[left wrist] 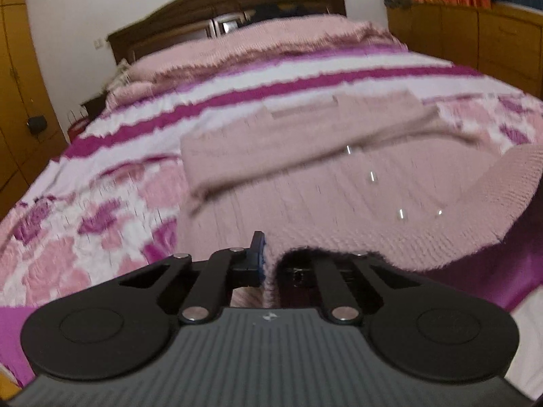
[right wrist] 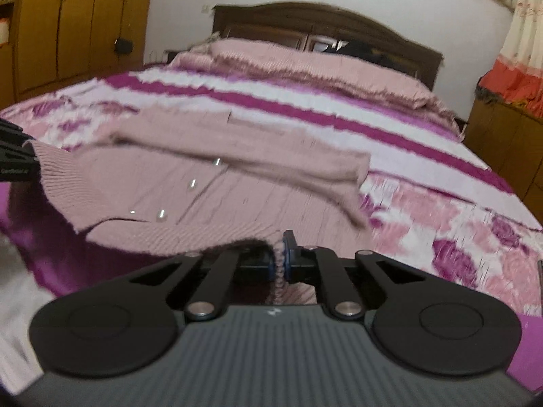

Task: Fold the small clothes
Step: 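Grasp the hem with the left gripper while the right gripper grasps the hem too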

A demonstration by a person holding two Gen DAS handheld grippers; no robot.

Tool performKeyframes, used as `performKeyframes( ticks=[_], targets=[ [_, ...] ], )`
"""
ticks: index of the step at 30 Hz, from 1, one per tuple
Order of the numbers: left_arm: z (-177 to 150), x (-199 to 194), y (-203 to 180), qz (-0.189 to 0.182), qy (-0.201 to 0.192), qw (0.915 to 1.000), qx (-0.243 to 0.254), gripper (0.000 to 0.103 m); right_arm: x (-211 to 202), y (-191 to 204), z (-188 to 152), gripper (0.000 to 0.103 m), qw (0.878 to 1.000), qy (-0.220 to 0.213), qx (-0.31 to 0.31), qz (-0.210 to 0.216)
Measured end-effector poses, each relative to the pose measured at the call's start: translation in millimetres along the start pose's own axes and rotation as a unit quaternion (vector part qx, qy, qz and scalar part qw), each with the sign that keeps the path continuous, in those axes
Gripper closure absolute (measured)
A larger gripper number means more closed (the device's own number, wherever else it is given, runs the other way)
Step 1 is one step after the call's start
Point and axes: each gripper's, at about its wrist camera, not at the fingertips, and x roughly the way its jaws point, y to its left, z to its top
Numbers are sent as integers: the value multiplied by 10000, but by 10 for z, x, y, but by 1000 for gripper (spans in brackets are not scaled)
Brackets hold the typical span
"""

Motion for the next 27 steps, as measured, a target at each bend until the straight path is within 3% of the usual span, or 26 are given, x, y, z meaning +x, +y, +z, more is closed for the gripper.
performKeyframes(
  ticks=[7, 17, 27],
  targets=[
    [487, 117, 74, 144, -408, 9990, -68, 97, 214, -132, 394, 95, 9991, -330, 170, -198],
    [1276, 575, 213, 452, -836, 9955, -59, 97, 699, -273, 980, 95, 9959, -742, -99, -506],
    [1915, 1508, 333, 623, -719, 9954, -108, 97, 1506, -344, 1259, 95, 9934, -601, -439, -875]
  ],
)
